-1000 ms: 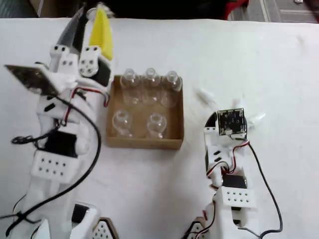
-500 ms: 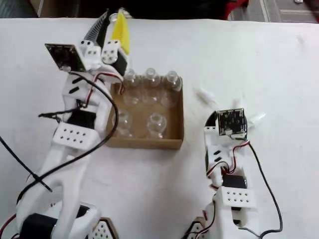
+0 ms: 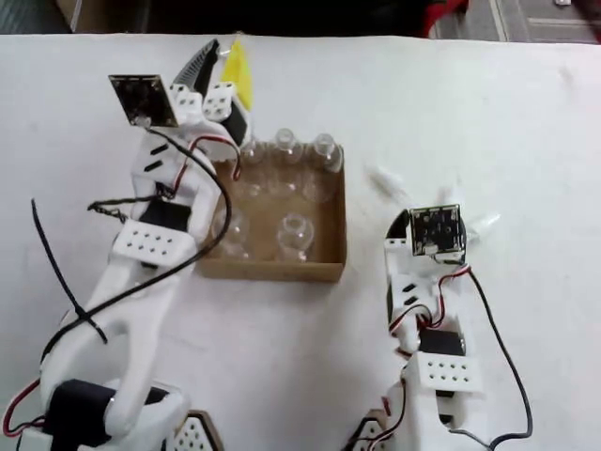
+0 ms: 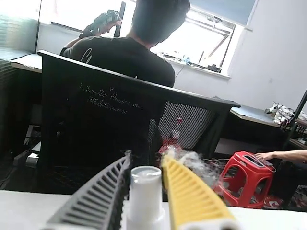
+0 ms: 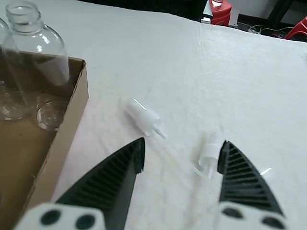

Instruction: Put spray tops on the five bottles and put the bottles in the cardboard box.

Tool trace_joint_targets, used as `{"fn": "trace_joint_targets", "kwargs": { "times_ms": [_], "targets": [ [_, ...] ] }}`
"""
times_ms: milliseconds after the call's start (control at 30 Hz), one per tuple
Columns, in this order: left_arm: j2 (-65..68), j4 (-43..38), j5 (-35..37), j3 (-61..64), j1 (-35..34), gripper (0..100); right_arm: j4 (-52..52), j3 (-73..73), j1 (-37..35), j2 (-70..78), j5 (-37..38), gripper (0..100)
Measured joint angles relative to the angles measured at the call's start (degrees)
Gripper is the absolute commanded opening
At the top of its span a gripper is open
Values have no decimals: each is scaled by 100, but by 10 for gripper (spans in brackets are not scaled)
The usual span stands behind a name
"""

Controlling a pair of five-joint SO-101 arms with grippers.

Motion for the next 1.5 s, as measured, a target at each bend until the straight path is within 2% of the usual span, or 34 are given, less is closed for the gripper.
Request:
{"fn": "trace_joint_targets", "kwargs": {
  "times_ms": [867,1000,1500],
  "targets": [
    [1204,0,0,0,-158,20,0,0,0,0,0,226],
    [1363,0,-193,0,-158,20,0,0,0,0,0,226],
    [1371,-114,-299,343,-132,20,0,0,0,0,0,226]
  ]
}}
